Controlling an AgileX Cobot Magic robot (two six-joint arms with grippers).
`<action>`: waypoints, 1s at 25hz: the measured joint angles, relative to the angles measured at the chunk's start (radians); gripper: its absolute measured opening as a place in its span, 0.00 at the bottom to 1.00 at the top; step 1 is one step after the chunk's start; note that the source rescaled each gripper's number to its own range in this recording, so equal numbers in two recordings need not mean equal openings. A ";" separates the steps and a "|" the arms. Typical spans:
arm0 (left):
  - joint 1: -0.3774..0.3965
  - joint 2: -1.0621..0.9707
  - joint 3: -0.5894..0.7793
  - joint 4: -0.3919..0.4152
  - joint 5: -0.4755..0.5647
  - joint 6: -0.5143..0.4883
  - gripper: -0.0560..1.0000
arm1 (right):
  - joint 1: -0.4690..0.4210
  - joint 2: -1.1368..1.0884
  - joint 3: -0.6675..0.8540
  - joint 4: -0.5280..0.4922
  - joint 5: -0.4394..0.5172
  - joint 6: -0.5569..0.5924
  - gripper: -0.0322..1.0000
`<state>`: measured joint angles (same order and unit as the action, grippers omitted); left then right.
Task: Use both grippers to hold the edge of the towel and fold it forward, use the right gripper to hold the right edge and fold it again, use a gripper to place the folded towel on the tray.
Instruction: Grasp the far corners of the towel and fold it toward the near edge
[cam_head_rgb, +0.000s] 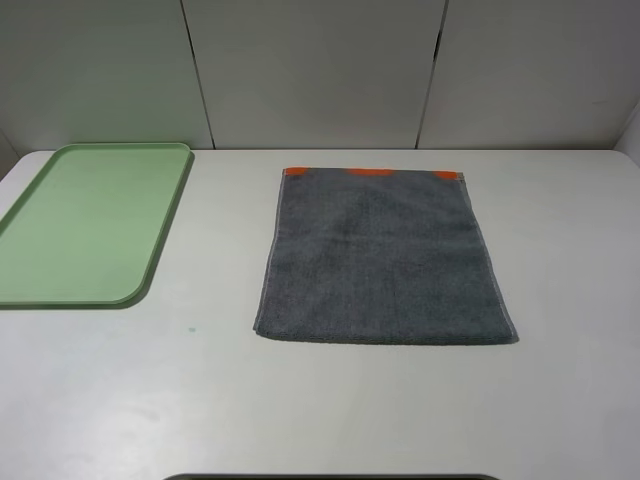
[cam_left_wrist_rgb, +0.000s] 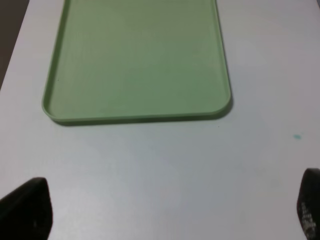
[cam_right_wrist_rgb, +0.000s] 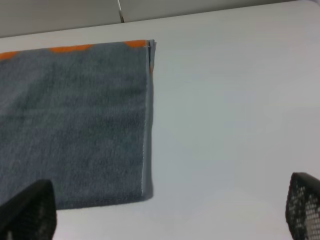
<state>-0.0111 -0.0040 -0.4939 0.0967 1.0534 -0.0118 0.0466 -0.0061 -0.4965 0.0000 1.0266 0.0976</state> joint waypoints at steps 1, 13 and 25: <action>0.000 0.000 0.000 0.000 0.000 0.000 0.99 | 0.000 0.000 0.000 0.000 0.000 0.000 1.00; 0.000 0.000 -0.033 0.000 -0.001 0.000 0.99 | 0.000 0.000 0.000 0.000 0.000 0.000 1.00; 0.000 0.322 -0.178 0.000 -0.028 0.082 0.98 | 0.000 0.249 -0.121 0.032 -0.088 -0.052 1.00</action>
<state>-0.0111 0.3176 -0.6721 0.0967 1.0253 0.0703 0.0466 0.2427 -0.6179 0.0318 0.9387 0.0454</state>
